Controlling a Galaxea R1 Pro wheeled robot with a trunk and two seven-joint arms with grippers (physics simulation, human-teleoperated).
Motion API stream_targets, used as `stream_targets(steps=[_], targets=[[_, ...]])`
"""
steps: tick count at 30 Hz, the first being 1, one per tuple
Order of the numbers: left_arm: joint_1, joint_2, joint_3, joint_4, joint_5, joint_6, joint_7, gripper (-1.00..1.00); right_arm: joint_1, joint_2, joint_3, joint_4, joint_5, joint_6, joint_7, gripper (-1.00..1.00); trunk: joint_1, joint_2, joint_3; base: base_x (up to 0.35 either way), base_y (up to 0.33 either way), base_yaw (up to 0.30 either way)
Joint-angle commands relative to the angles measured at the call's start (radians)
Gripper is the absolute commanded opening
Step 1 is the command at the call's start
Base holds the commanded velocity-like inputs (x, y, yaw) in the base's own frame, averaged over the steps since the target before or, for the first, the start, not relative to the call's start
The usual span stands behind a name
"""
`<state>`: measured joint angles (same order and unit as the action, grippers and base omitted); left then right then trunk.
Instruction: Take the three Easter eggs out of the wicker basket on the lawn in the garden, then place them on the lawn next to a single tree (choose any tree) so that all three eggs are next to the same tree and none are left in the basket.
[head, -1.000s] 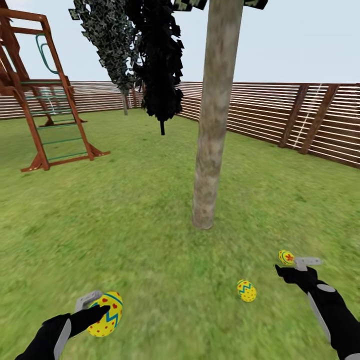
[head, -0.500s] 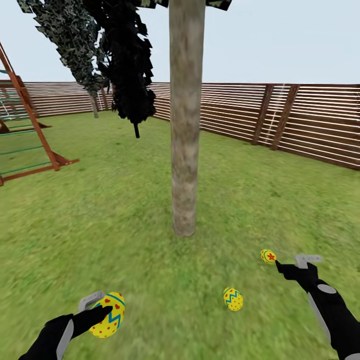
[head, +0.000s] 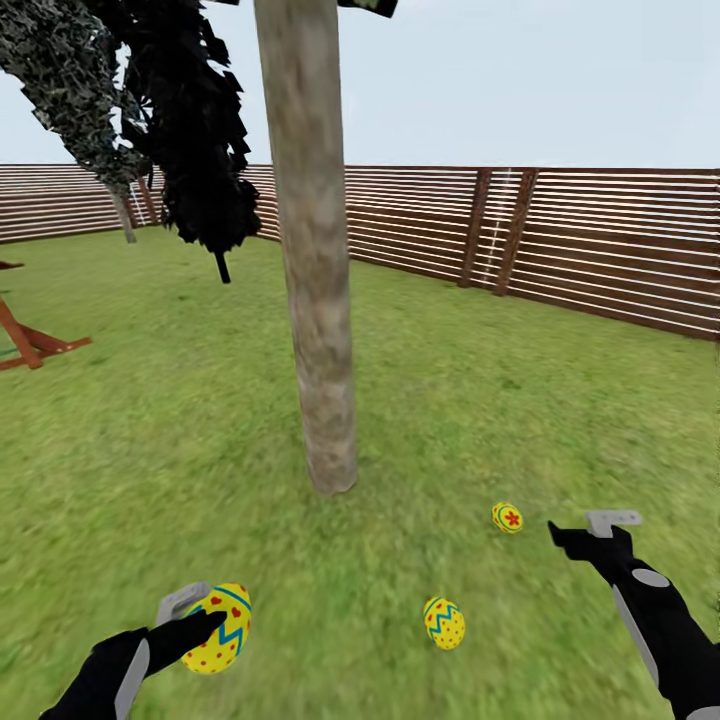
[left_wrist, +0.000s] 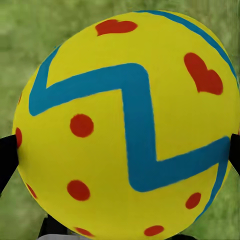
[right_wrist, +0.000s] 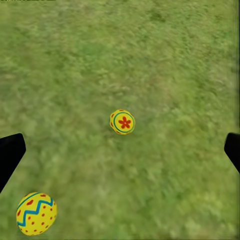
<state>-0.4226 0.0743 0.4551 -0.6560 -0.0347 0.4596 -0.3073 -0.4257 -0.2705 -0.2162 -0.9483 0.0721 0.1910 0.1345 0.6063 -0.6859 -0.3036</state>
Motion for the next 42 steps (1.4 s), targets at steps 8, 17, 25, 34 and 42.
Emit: stream_targets(steps=[8, 17, 25, 34, 42], targets=[[-0.001, -0.002, 0.005, -0.002, -0.004, -0.013, -0.007, -1.0, -0.001, 0.001, -0.003, -0.003, 0.008, 0.006, 0.008, 1.0, 0.001, -0.001, -0.001, 0.343, 0.0, -0.094], [-0.001, -0.01, 0.004, -0.001, -0.005, -0.013, -0.008, -1.0, -0.001, 0.001, -0.003, -0.003, 0.008, 0.007, 0.008, 1.0, 0.001, -0.001, -0.001, 0.232, 0.0, -0.016], [-0.001, -0.01, -0.019, -0.001, -0.005, -0.013, -0.007, -1.0, -0.001, -0.002, -0.003, -0.003, 0.008, 0.012, 0.008, 1.0, 0.001, -0.001, -0.001, 0.322, 0.0, -0.112], [-0.001, -0.018, -0.019, -0.001, -0.005, -0.015, -0.007, -1.0, -0.001, -0.009, -0.005, -0.003, 0.008, 0.013, 0.008, 1.0, 0.001, -0.001, 0.003, 0.046, 0.0, -0.298], [-0.001, -0.019, -0.018, -0.001, -0.005, -0.015, -0.008, -1.0, -0.001, -0.007, -0.003, -0.003, 0.008, 0.012, 0.008, 1.0, 0.001, -0.001, 0.007, 0.0, 0.0, -0.297]])
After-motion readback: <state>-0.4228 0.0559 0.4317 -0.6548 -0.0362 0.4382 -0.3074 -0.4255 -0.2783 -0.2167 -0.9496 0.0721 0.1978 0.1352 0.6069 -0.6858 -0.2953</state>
